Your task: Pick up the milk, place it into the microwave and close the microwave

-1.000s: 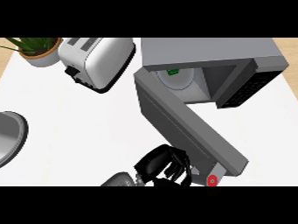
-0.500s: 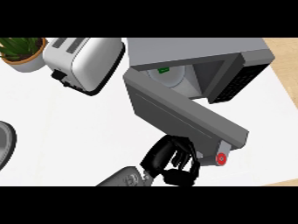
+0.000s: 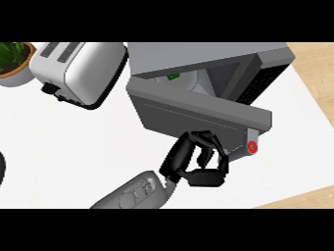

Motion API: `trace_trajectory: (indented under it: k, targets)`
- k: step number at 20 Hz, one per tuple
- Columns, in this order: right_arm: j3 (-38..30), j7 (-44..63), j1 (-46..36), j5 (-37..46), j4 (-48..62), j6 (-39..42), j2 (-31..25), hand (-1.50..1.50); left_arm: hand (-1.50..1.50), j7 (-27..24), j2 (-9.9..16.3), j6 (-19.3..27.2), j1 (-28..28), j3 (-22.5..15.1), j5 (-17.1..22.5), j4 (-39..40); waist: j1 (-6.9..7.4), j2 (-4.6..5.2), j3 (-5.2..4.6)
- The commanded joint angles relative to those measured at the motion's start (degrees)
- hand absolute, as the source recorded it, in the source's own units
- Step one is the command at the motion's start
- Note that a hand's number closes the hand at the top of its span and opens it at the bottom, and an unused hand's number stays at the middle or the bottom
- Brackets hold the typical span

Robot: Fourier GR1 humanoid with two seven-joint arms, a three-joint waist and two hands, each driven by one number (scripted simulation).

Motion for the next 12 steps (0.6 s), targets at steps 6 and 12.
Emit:
trace_trajectory:
  k: [6, 12]
  targets:
    - [-0.92, 4.18, -1.80, -3.68, -2.43, 1.49, -3.43, -1.50, 1.50, -1.90, -0.26, 1.85, -8.59, 5.13, 9.91, 5.80, -2.79, 0.86, 0.09]
    - [-2.38, 6.59, -2.94, -5.81, -2.33, 1.65, -5.57, -1.50, 1.50, -2.24, -0.27, 2.09, -14.21, 6.94, 14.57, 10.06, -4.28, 1.28, 0.24]
